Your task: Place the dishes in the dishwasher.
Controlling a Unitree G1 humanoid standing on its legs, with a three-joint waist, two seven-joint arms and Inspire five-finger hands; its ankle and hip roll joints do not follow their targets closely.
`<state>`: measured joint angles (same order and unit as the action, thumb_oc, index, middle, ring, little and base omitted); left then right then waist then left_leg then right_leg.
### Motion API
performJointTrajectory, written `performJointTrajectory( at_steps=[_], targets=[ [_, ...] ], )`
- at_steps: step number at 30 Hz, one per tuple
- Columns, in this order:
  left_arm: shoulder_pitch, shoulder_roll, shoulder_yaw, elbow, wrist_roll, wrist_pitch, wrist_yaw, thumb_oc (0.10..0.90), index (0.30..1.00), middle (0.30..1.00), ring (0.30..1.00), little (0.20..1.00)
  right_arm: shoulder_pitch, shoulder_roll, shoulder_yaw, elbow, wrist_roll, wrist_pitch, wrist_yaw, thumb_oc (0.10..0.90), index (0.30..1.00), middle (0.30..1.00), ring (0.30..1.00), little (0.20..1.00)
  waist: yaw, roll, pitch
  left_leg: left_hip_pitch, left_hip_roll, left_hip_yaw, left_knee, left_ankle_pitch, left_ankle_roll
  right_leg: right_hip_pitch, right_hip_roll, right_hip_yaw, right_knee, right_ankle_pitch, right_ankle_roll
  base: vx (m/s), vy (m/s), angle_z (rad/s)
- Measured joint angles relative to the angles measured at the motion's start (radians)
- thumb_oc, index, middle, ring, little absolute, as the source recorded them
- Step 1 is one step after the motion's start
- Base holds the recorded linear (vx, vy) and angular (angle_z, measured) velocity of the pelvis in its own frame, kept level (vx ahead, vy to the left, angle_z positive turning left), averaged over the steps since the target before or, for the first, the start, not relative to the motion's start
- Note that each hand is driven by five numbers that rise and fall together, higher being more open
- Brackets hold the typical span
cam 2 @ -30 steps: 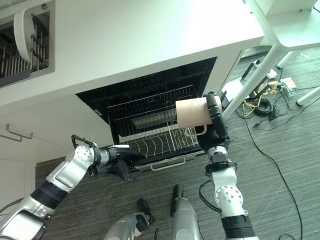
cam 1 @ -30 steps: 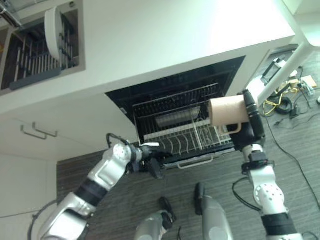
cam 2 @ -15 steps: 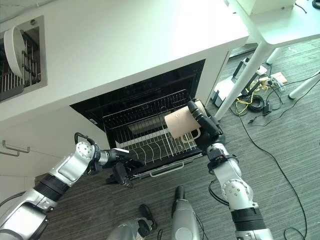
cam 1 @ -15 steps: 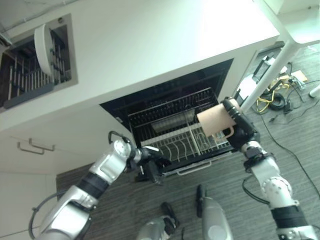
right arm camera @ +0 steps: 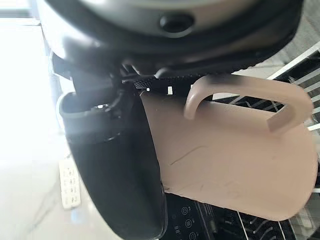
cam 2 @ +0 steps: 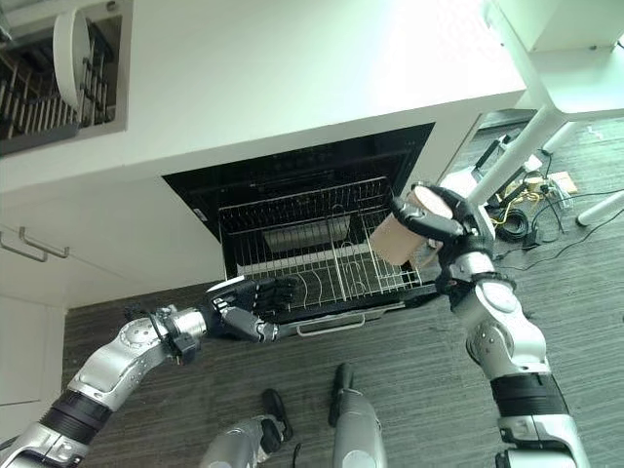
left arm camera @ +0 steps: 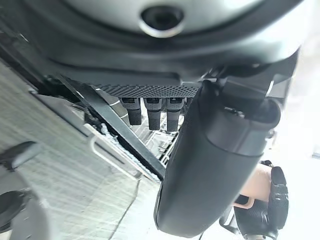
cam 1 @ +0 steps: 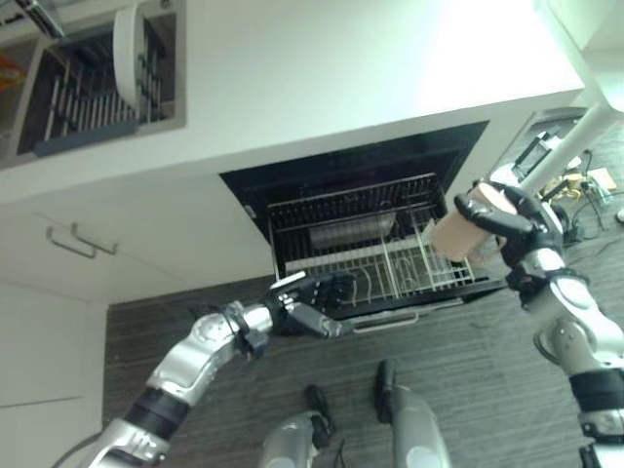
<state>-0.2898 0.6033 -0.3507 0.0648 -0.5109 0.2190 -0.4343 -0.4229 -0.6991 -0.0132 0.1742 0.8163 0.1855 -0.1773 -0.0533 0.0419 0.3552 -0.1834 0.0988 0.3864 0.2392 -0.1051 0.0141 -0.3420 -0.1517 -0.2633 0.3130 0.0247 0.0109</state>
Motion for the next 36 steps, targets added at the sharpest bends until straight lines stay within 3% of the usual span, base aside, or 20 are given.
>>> performJointTrajectory(
  at_steps=[4, 6, 8, 10, 12, 17, 20, 26, 36],
  targets=[
    [-0.005, 0.001, 0.000, 0.001, -0.067, -0.043, 0.037, 0.800, 0.900, 0.900, 0.900, 0.900, -0.105, -0.025, 0.046, 0.102, -0.067, 0.073, 0.006, 0.400, 0.300, 0.300, 0.300, 0.300, 0.015, -0.018, 0.013, -0.017, 0.004, -0.010, 0.005, 0.004, 0.003, 0.001, 0.001, -0.017, -0.019, 0.011, -0.003, -0.02, -0.038, 0.07],
    [-0.008, 0.001, 0.000, 0.001, -0.069, -0.060, 0.038, 0.800, 0.900, 0.900, 0.900, 0.900, -0.112, -0.031, 0.054, 0.121, -0.070, 0.078, 0.008, 0.400, 0.300, 0.300, 0.300, 0.300, 0.027, -0.023, 0.023, -0.018, 0.005, -0.011, 0.005, 0.004, 0.003, 0.001, 0.002, -0.018, -0.019, 0.011, -0.003, -0.02, -0.061, 0.03],
    [-0.034, 0.002, 0.001, 0.001, -0.070, -0.095, 0.055, 0.800, 0.900, 0.900, 0.900, 0.900, -0.227, -0.094, 0.155, 0.269, -0.109, 0.141, 0.045, 0.400, 0.300, 0.300, 0.300, 0.300, 0.038, -0.031, 0.061, -0.023, 0.005, -0.018, 0.014, 0.005, 0.003, 0.003, 0.001, -0.023, -0.020, 0.015, -0.003, -0.02, -0.049, 0.07],
    [-0.034, 0.006, 0.003, 0.001, -0.070, -0.101, 0.062, 0.800, 0.900, 0.900, 0.900, 0.900, -0.227, -0.094, 0.159, 0.275, -0.122, 0.149, 0.051, 0.400, 0.300, 0.300, 0.300, 0.300, 0.052, -0.030, 0.071, -0.025, 0.006, -0.019, 0.014, 0.005, 0.004, 0.004, 0.001, -0.024, -0.020, 0.015, -0.003, -0.04, -0.075, 0.03],
    [-0.085, 0.009, 0.003, -0.002, -0.071, -0.115, 0.069, 0.800, 0.900, 0.900, 0.900, 0.900, -0.288, -0.102, 0.209, 0.356, -0.226, 0.149, 0.093, 0.400, 0.300, 0.300, 0.300, 0.300, 0.063, -0.031, 0.101, -0.025, 0.005, -0.023, 0.016, 0.006, 0.005, 0.005, -0.001, -0.029, -0.019, 0.016, -0.005, -0.03, -0.054, 0.04],
    [-0.120, 0.013, 0.006, -0.006, -0.072, -0.120, 0.075, 0.800, 0.900, 0.900, 0.900, 0.900, -0.300, -0.101, 0.234, 0.431, -0.267, 0.146, 0.129, 0.400, 0.300, 0.300, 0.300, 0.300, 0.086, -0.031, 0.106, -0.027, 0.004, -0.035, 0.015, 0.007, 0.006, 0.012, -0.003, -0.041, -0.024, 0.016, -0.005, -0.04, -0.042, 0.07],
    [-0.145, 0.041, 0.006, -0.007, -0.063, -0.161, 0.079, 0.800, 0.900, 0.900, 0.900, 0.900, -0.364, -0.099, 0.286, 0.521, -0.306, 0.139, 0.150, 0.400, 0.300, 0.300, 0.300, 0.300, 0.090, -0.028, 0.124, -0.028, 0.000, -0.042, 0.015, 0.009, 0.008, 0.017, -0.008, -0.048, -0.024, 0.016, -0.005, -0.03, -0.037, 0.09],
    [-0.137, 0.064, 0.012, -0.020, -0.067, -0.181, 0.078, 0.800, 0.900, 0.900, 0.900, 0.900, -0.417, -0.100, 0.307, 0.616, -0.345, 0.101, 0.156, 0.400, 0.300, 0.300, 0.300, 0.300, 0.121, -0.007, 0.143, -0.030, -0.016, -0.061, -0.016, 0.029, 0.011, 0.015, -0.020, -0.067, -0.026, 0.016, -0.005, -0.04, -0.038, 0.10],
    [-0.120, 0.088, 0.059, -0.093, -0.077, -0.214, 0.075, 0.800, 0.900, 0.900, 0.900, 0.900, -0.472, -0.101, 0.317, 0.620, -0.460, 0.058, 0.149, 0.400, 0.300, 0.300, 0.300, 0.300, 0.141, -0.004, 0.144, -0.031, -0.023, -0.066, -0.019, 0.032, 0.014, 0.015, -0.029, -0.075, -0.023, 0.016, -0.005, -0.01, -0.004, 0.02]
  ],
)
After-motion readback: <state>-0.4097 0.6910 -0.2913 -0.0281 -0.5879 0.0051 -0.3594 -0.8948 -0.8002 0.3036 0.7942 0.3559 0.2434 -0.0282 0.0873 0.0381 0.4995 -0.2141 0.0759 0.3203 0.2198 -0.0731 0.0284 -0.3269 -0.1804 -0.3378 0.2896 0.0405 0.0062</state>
